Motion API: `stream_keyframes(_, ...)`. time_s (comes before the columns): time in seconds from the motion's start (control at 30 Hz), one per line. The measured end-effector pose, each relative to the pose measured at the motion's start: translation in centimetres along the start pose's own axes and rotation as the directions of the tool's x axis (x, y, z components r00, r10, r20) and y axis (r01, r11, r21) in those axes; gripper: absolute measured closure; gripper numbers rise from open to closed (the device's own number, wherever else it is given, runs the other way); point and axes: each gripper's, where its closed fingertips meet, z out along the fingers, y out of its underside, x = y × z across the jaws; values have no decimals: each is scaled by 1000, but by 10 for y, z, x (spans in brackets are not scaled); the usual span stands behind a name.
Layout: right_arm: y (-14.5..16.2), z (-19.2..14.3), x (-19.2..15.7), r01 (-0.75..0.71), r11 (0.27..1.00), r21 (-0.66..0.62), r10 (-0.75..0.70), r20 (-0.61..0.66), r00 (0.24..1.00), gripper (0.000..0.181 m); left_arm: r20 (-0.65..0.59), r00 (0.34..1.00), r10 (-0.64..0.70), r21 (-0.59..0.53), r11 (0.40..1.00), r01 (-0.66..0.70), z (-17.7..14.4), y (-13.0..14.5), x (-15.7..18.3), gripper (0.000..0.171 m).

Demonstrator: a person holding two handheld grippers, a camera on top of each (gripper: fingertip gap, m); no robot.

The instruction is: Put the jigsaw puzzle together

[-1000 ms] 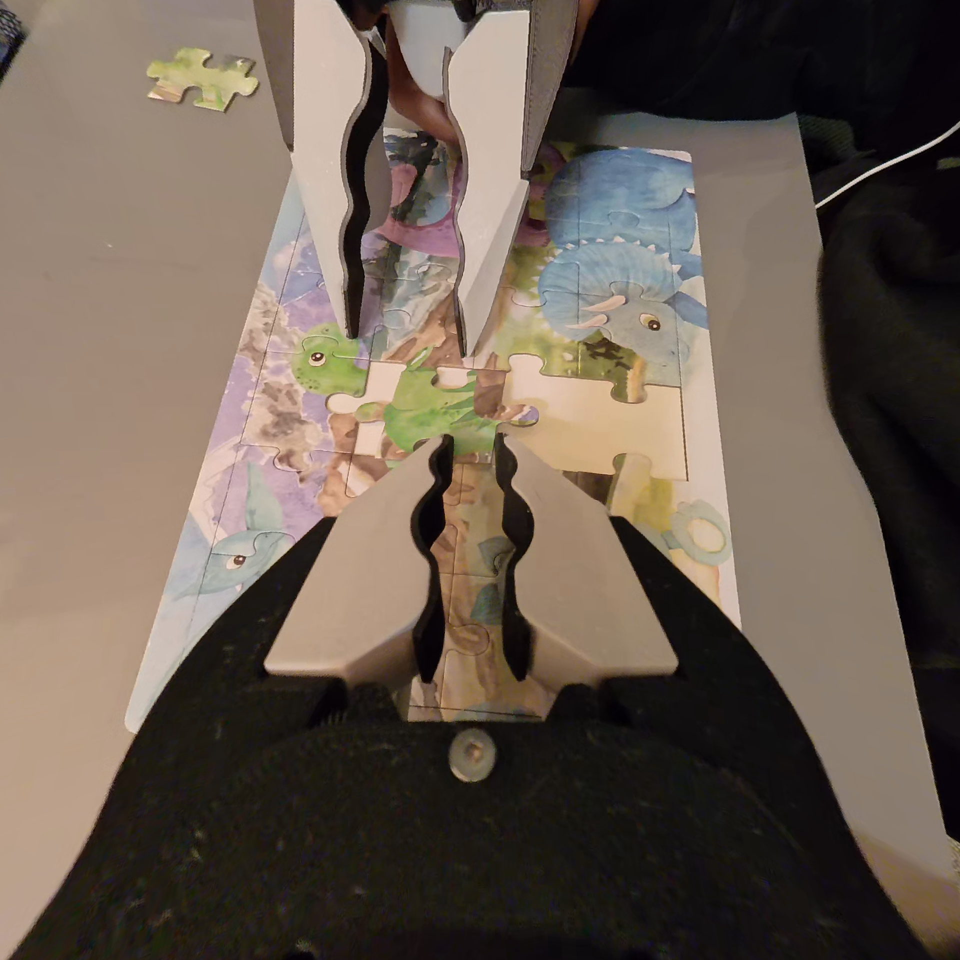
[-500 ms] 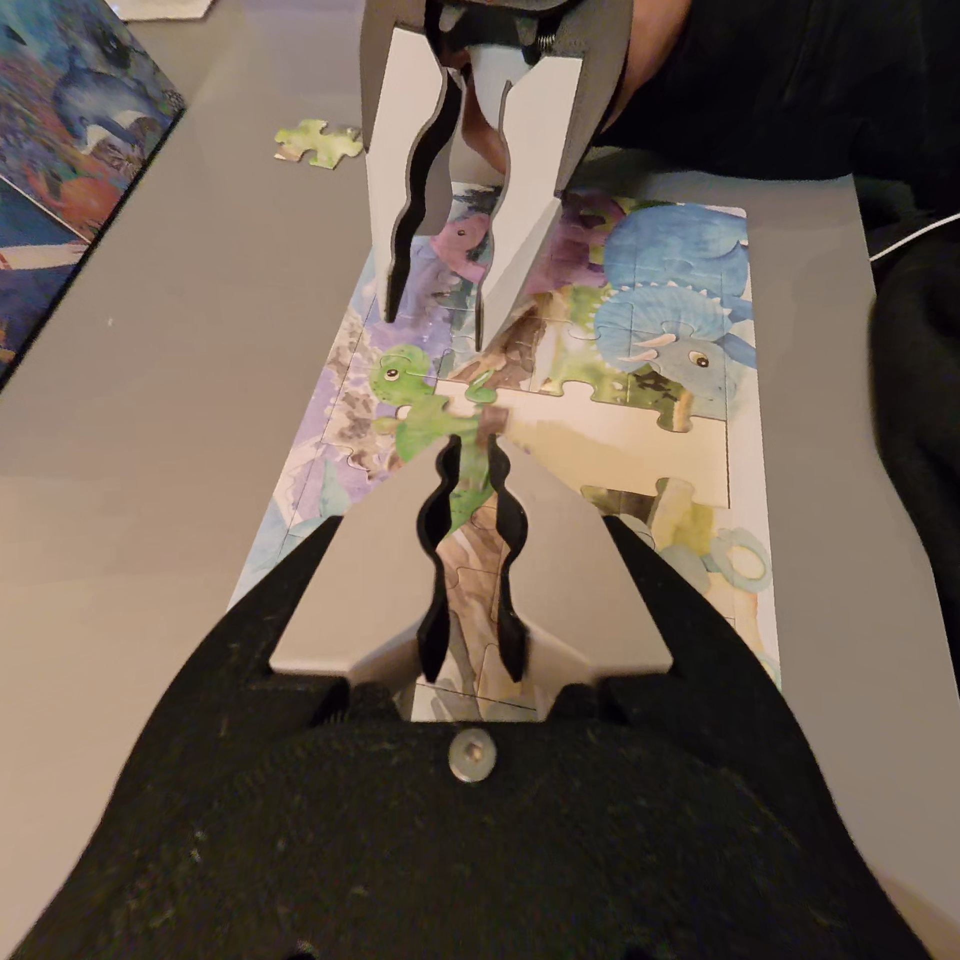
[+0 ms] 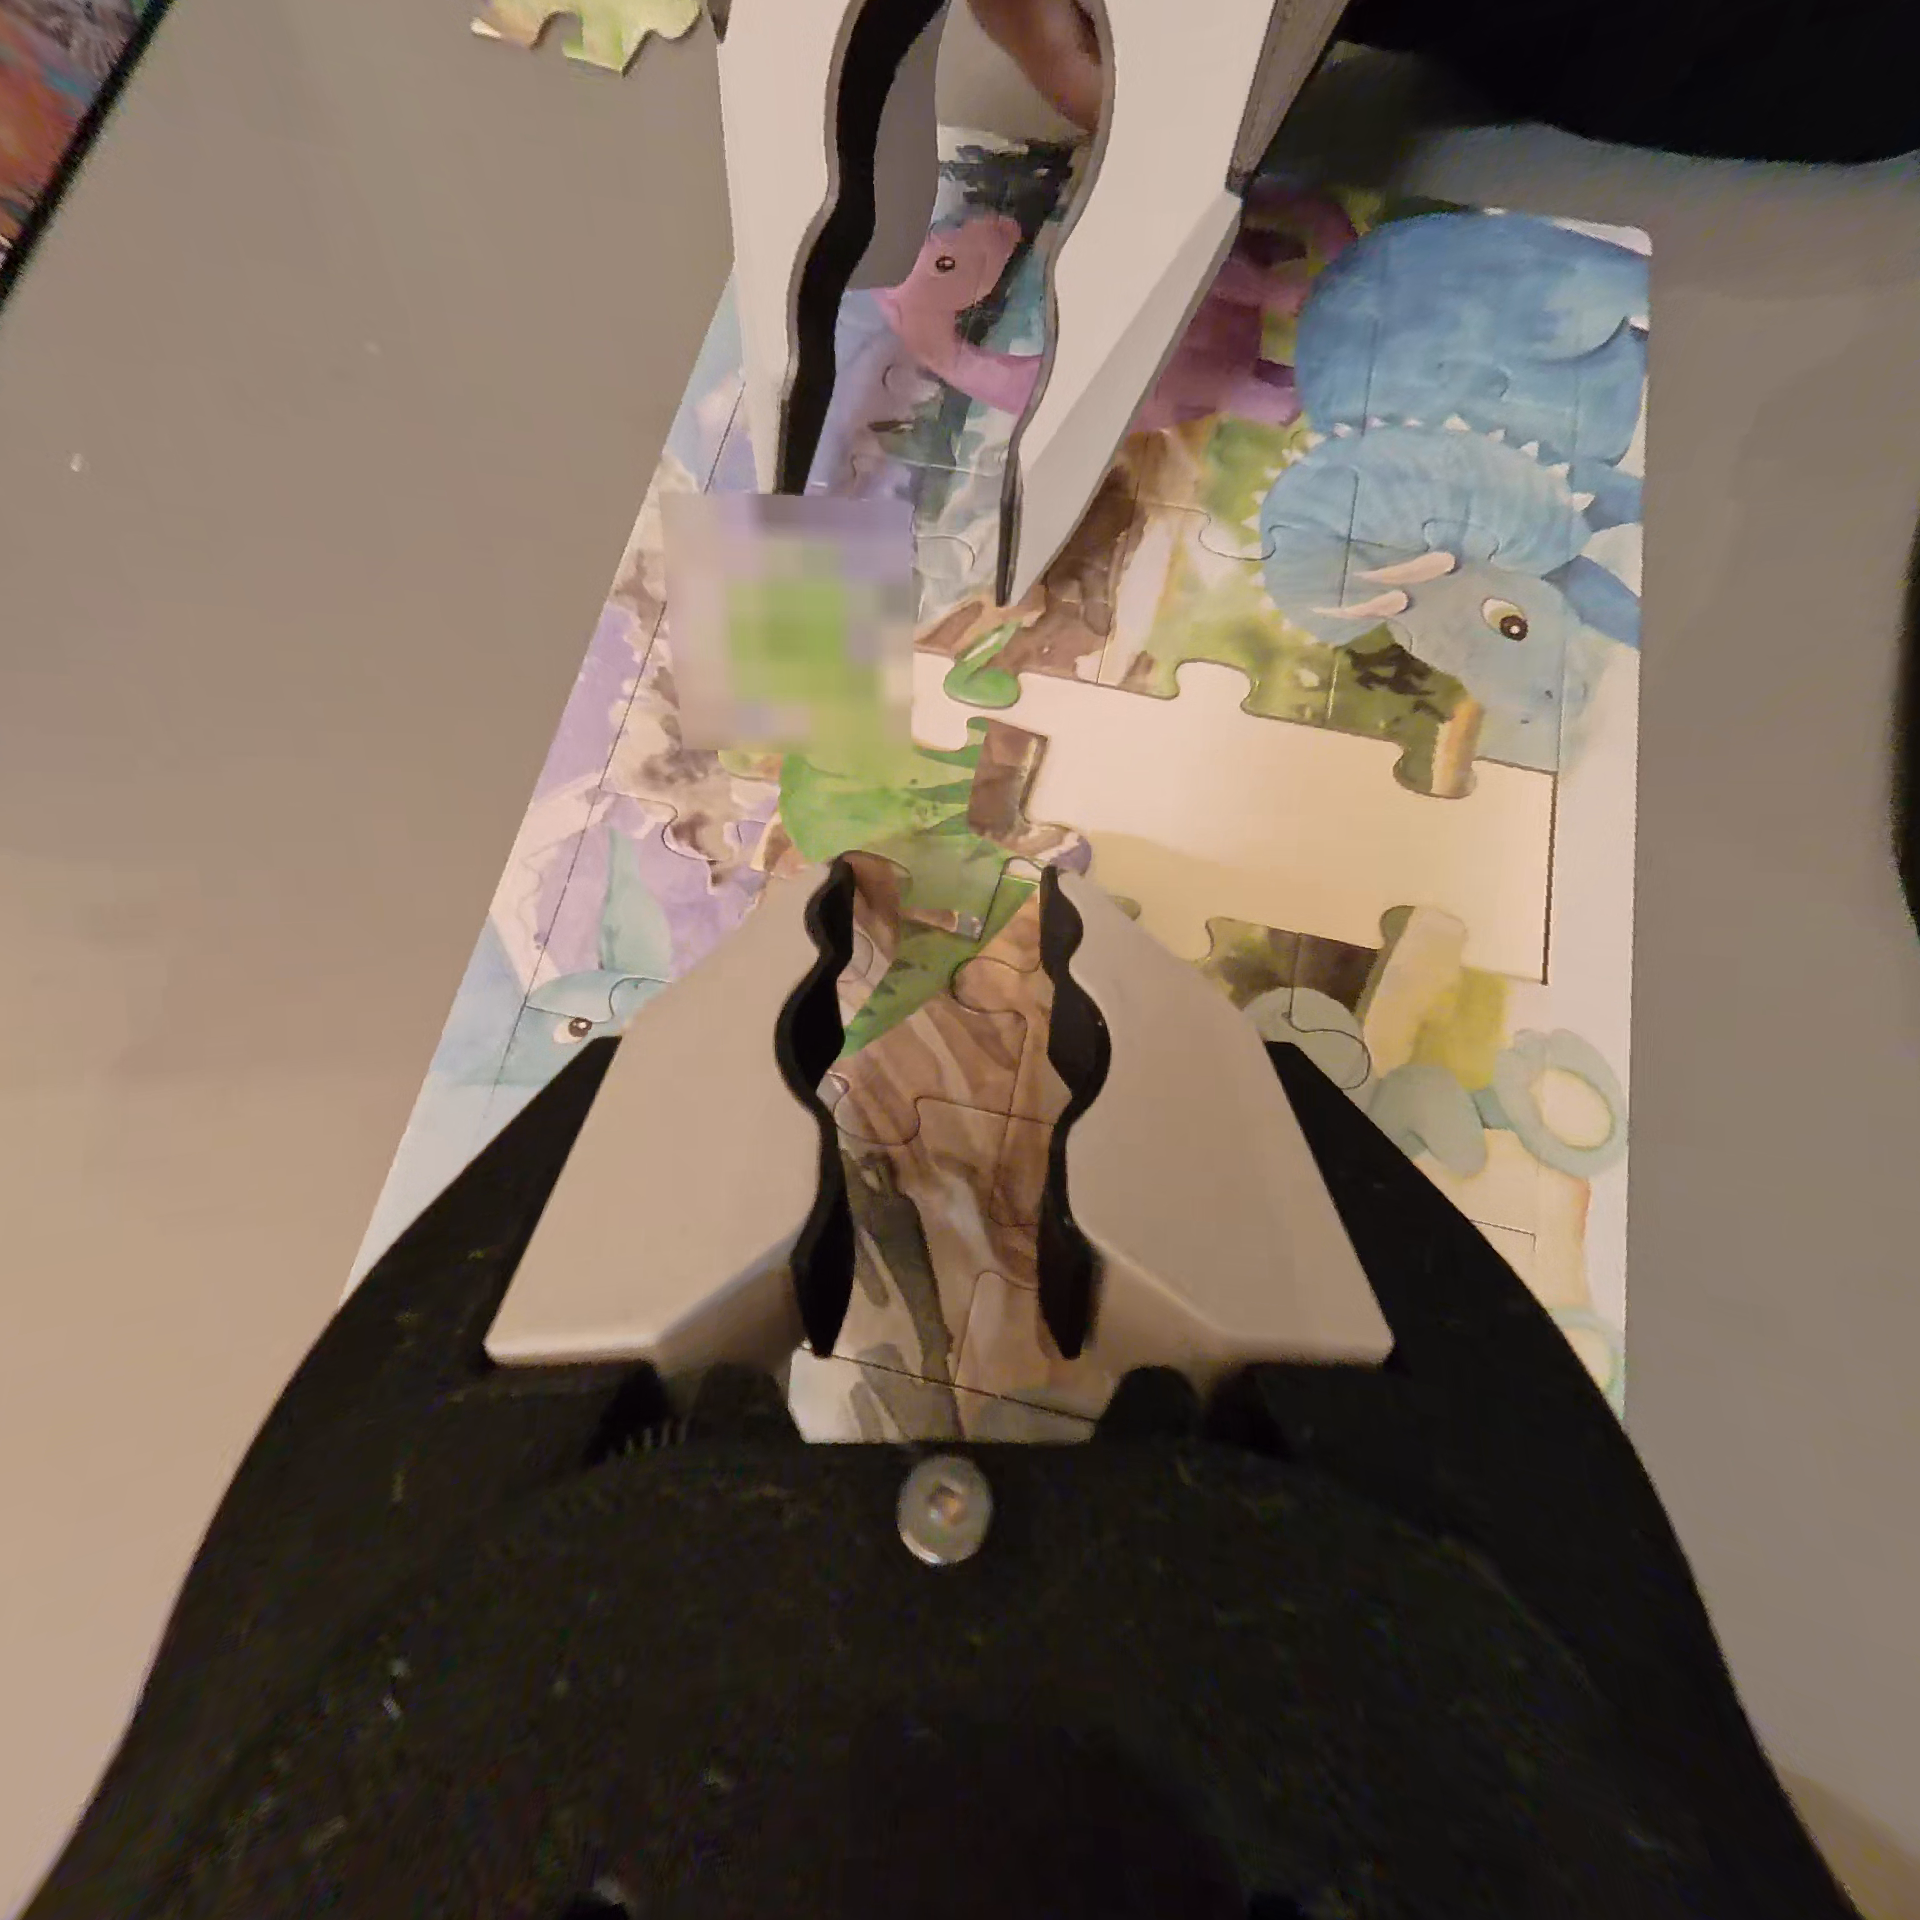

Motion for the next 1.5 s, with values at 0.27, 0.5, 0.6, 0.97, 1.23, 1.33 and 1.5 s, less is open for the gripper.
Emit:
stream_keyframes(0.27,0,1,-1,-1,1000,-2,1,7,1000,138,-71,997,21,-12,1000,-22,2,1,14,154)
stream_keyframes(0.5,2,4,-4,5,1000,-12,-5,14,1000,138,-63,997,40,-9,999,-40,2,0,15,157)
stream_keyframes(0.6,2,4,-4,6,1000,-12,-5,15,1000,138,-63,997,35,-8,999,-36,2,0,14,158)
stream_keyframes(0.97,1,4,-4,10,1000,-12,-10,14,1000,138,-48,998,41,2,999,-41,1,-2,12,159)
stream_keyframes(1.23,1,4,-5,12,1000,-10,-12,18,1000,138,-46,998,44,27,999,-43,-3,-6,11,159)
stream_keyframes(1.33,1,5,-7,15,1000,-9,-15,23,1000,138,-42,998,47,34,998,-45,-4,-7,11,159)
stream_keyframes(1.5,0,7,-13,26,1000,-10,-25,46,999,138,-36,998,48,47,998,-47,-5,-9,10,159)
